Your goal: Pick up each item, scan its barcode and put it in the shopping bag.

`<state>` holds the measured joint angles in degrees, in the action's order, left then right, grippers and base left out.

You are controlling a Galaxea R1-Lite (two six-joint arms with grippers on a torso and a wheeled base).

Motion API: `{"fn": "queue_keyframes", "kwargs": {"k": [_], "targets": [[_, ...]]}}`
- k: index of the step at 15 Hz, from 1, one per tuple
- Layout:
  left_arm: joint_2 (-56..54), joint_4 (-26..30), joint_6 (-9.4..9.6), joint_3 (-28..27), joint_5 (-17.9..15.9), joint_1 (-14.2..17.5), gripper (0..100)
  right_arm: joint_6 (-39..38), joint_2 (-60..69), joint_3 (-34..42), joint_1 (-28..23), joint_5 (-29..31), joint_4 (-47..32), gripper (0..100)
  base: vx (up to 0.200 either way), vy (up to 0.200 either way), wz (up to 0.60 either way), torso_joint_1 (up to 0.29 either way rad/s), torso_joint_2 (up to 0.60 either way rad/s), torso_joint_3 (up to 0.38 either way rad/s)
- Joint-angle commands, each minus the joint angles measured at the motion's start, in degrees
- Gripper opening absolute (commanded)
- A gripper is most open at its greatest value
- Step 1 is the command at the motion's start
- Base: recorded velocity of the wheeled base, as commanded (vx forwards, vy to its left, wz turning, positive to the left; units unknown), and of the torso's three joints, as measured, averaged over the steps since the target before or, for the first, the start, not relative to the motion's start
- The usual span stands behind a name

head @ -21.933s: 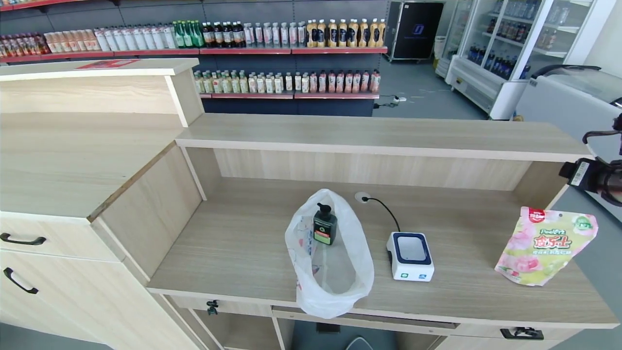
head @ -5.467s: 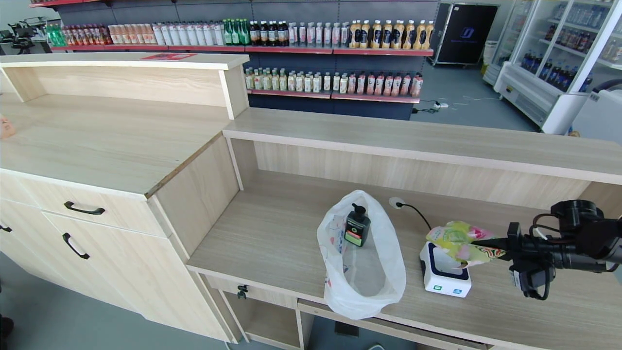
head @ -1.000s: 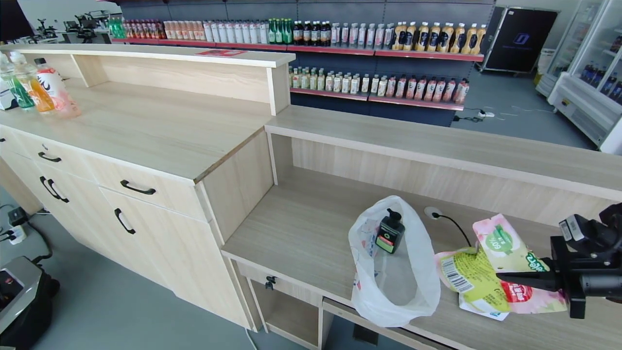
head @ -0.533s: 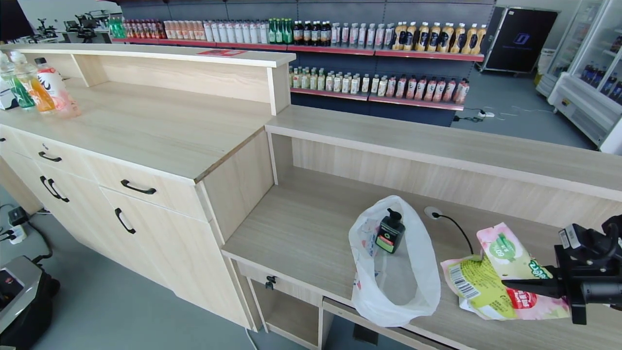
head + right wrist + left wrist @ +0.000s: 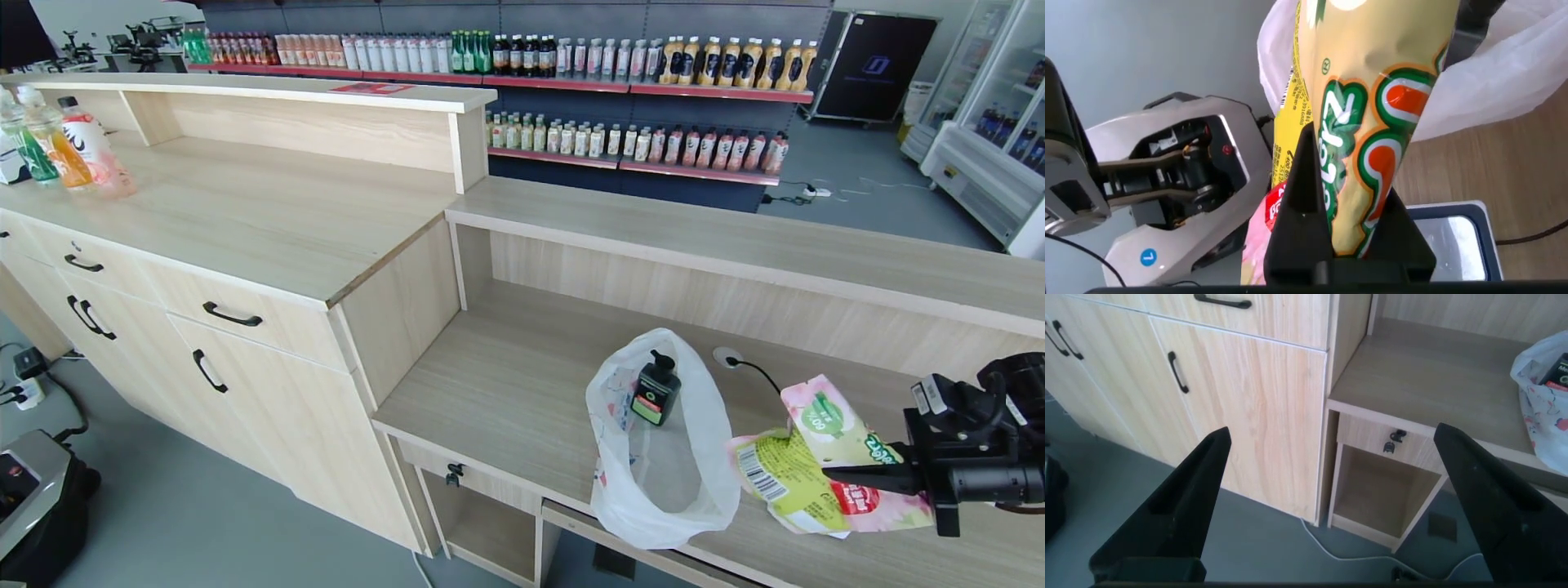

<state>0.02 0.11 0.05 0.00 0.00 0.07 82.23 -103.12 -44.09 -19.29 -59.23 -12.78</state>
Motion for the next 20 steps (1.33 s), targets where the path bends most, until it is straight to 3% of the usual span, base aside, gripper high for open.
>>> {"fn": "queue_keyframes", "kwargs": {"k": [1, 3, 5, 7, 11, 13, 17, 20], "targets": [[0.0, 0.0, -0.05, 0.0, 0.0, 0.0, 100, -0.5, 1.5, -0.5, -0.9, -0.1, -0.1, 0, 0.0, 0.0, 0.0, 0.0, 0.0, 0.0], [0.0, 0.1, 0.04, 0.0, 0.0, 0.0, 100, -4.5, 3.8, -0.5, -3.0, -0.1, -0.3, 0, 0.0, 0.0, 0.0, 0.0, 0.0, 0.0], [0.0, 0.0, -0.05, 0.0, 0.0, 0.0, 100, -18.9, 7.7, -0.8, -2.4, -0.1, 1.0, 0, 0.0, 0.0, 0.0, 0.0, 0.0, 0.0], [0.0, 0.1, -0.05, 0.0, 0.0, 0.0, 100, -28.0, 9.0, -0.8, 0.5, 0.3, 5.9, 0, 0.0, 0.0, 0.0, 0.0, 0.0, 0.0], [0.0, 0.0, 0.04, 0.0, 0.0, 0.0, 100, -31.5, 8.7, -2.2, 5.4, 0.9, 7.3, 0, 0.0, 0.0, 0.0, 0.0, 0.0, 0.0], [0.0, 0.0, -0.05, 0.0, 0.0, 0.0, 100, -41.6, 8.1, -4.9, 8.2, 4.0, 7.7, 0, 0.0, 0.0, 0.0, 0.0, 0.0, 0.0], [0.0, 0.0, 0.04, 0.0, 0.0, 0.0, 100, -59.2, 3.4, -4.9, 15.0, 13.8, 24.6, 0, 0.0, 0.0, 0.0, 0.0, 0.0, 0.0], [0.0, 0.1, 0.04, 0.0, 0.0, 0.0, 100, -61.5, -0.1, -2.7, 18.5, 17.7, 31.4, 0, 0.0, 0.0, 0.0, 0.0, 0.0, 0.0]]}}
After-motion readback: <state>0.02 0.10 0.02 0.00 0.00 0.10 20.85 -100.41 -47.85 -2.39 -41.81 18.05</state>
